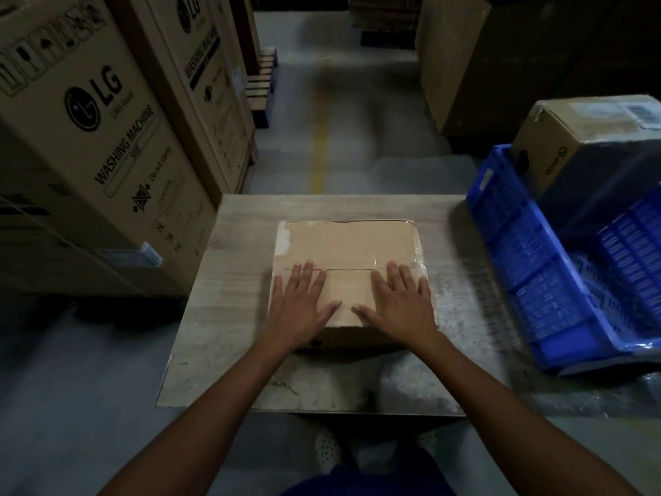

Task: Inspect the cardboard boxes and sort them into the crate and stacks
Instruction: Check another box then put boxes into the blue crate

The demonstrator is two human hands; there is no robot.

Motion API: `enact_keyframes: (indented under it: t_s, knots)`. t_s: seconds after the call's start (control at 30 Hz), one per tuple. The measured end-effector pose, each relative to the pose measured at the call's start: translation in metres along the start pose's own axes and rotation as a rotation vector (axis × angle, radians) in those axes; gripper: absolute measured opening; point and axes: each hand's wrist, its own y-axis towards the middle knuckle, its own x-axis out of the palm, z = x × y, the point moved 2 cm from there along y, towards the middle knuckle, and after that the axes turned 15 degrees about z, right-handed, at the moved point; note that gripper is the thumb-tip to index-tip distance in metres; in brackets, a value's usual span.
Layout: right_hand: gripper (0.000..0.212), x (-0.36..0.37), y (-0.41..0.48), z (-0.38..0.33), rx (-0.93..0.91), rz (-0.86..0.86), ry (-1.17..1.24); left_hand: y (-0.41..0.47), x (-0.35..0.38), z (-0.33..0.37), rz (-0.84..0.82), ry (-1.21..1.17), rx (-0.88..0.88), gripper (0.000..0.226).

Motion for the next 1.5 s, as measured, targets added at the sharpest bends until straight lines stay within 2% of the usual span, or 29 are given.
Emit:
enact_keyframes:
  t_s: [0.1,0.2,0.33,0.4,0.57,0.7,0.8,1.0,1.13,1.27,1.33,1.5]
  knots:
    - [0.092,-0.007,0.006,-0.001,-0.016,-0.029,-0.026,0.004,-0.006,0.002,-0.04,0.012,-0.006,0.087]
    - [0.096,-0.019,0.011,-0.002,-0.031,-0.078,-0.02,0.009,-0.018,0.005,-0.097,-0.014,-0.008,0.082]
    - [0.112,-0.032,0.027,-0.002,-0.023,-0.152,0.039,0.026,-0.028,-0.001,-0.161,-0.013,0.022,0.105]
    - [0.117,-0.031,0.037,-0.003,-0.024,-0.242,0.027,0.033,-0.026,-0.007,-0.222,-0.019,0.008,0.116]
    - [0.119,-0.027,0.05,-0.01,-0.03,-0.399,-0.052,0.033,-0.017,-0.008,-0.245,-0.002,0.003,0.117]
    - [0.114,-0.033,0.056,-0.013,-0.063,-0.349,-0.071,0.045,-0.025,-0.005,-0.272,-0.004,0.015,0.121]
    - [0.117,-0.037,0.068,-0.013,-0.065,-0.295,-0.017,0.063,-0.028,-0.001,-0.207,-0.027,0.064,0.114]
    - [0.128,-0.024,0.095,-0.018,-0.095,-0.439,-0.072,0.078,-0.02,0.006,-0.248,-0.038,0.069,0.112]
    - [0.13,-0.028,0.097,-0.023,-0.12,-0.427,-0.094,0.084,-0.026,0.012,-0.287,-0.035,0.082,0.111]
    - [0.138,-0.033,0.111,-0.019,-0.151,-0.371,-0.079,0.111,-0.034,0.018,-0.35,-0.047,0.117,0.127]
    - [0.135,-0.031,0.115,-0.008,-0.126,-0.369,-0.084,0.12,-0.028,0.021,-0.41,0.001,0.121,0.135]
    - [0.129,-0.026,0.116,-0.005,-0.132,-0.343,-0.097,0.127,-0.016,0.022,-0.444,0.034,0.108,0.137]
